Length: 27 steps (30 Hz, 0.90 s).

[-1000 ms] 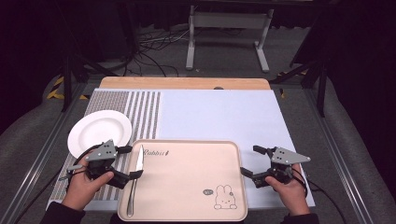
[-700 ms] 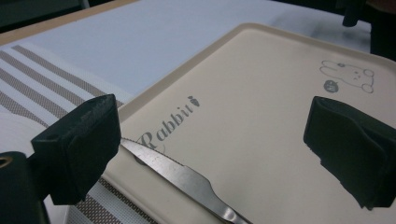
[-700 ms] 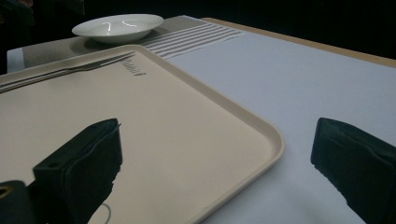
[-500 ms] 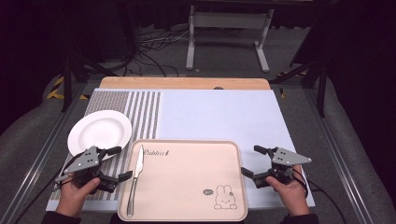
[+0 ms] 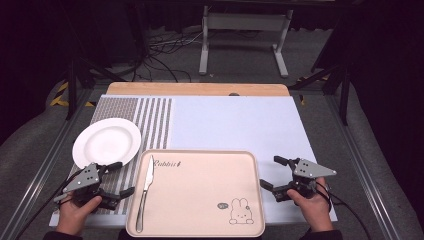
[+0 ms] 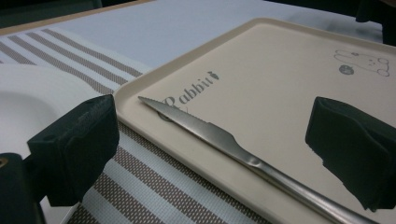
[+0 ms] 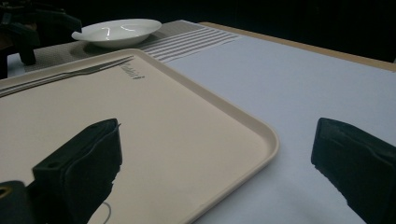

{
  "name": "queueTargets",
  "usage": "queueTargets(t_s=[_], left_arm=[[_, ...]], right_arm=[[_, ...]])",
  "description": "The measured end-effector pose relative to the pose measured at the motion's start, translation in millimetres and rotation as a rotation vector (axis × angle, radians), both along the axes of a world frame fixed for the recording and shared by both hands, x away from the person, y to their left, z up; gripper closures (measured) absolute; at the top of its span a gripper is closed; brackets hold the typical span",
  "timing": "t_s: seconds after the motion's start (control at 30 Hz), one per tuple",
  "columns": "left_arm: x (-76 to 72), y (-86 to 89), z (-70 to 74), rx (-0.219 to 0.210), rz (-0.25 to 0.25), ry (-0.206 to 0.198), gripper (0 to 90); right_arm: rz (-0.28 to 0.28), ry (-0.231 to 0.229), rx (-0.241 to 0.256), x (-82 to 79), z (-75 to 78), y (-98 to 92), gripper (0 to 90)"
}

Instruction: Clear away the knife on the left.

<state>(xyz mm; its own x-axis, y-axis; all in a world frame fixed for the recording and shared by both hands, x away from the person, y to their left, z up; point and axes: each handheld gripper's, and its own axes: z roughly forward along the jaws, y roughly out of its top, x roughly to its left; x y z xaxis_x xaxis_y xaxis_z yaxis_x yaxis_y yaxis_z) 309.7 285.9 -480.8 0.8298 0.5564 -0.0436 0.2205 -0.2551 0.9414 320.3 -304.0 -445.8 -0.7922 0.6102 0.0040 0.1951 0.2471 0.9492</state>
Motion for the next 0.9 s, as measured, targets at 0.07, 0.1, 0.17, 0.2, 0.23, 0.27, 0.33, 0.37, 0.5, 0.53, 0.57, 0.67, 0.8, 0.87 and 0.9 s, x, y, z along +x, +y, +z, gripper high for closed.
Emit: queueTargets(t_s=[0.07, 0.1, 0.17, 0.2, 0.23, 0.27, 0.33, 0.37, 0.5, 0.53, 0.57, 0.67, 0.8, 0.87, 0.9], left_arm=[[-1.4, 1.4, -1.9, 0.008, 0.001, 0.001, 3.6], [-2.2, 1.9, -2.3, 0.004, 0.004, -0.003, 3.8], [-3.4, 3.8, -2.7, -0.016, 0.004, -0.014, 4.2], [-4.1, 4.6, -3.0, -0.024, 0.008, -0.017, 4.3], [-4.1, 5.1, -2.9, -0.023, 0.005, -0.025, 4.3], [-4.6, 5.4, -3.1, -0.027, 0.0, -0.029, 4.3], [-4.7, 5.1, -3.2, -0.025, 0.005, -0.027, 4.3], [-4.5, 4.8, -3.0, -0.019, 0.006, -0.028, 4.3], [-4.3, 3.5, -2.7, -0.008, 0.007, -0.025, 4.3], [-4.0, 3.8, -2.8, -0.011, 0.009, -0.022, 4.3], [-4.0, 4.2, -2.8, -0.014, 0.011, -0.017, 4.3], [-3.2, 6.0, -3.1, -0.033, 0.014, -0.015, 4.2], [-3.3, 6.7, -3.2, -0.047, 0.013, -0.008, 4.2], [-3.3, 7.3, -2.7, -0.052, 0.02, -0.004, 3.9], [-3.3, 7.4, -2.4, -0.054, 0.022, -0.002, 3.4]], right_arm=[[0.001, -0.002, 0.001, -0.5, 0.1, 0.1, 2.3], [0.002, -0.002, -0.001, -0.7, -0.1, 0.3, 2.3], [0.004, -0.001, -0.004, -0.6, -0.7, 0.8, 2.3], [0.005, -0.001, -0.006, -0.6, -1.0, 1.0, 2.3], [0.005, 0.001, -0.008, -0.7, -1.1, 1.3, 2.3], [0.006, 0.0, -0.009, -0.8, -1.2, 1.5, 2.3], [0.008, -0.001, -0.006, -1.1, -1.1, 1.7, 2.3], [0.008, -0.001, -0.008, -1.2, -1.1, 1.5, 2.3], [0.008, 0.003, -0.006, -0.8, -2.5, 0.7, 2.3], [0.006, 0.005, -0.009, -0.7, -3.0, 0.6, 2.3], [0.005, 0.006, -0.009, -0.6, -3.4, 0.7, 2.3], [0.007, 0.005, -0.009, -0.4, -3.9, 1.5, 2.3], [0.006, 0.007, -0.009, -0.1, -4.4, 1.7, 2.3], [0.005, 0.008, -0.01, 0.0, -4.5, 1.5, 2.3], [0.004, 0.008, -0.009, 0.0, -4.5, 1.4, 2.3]])
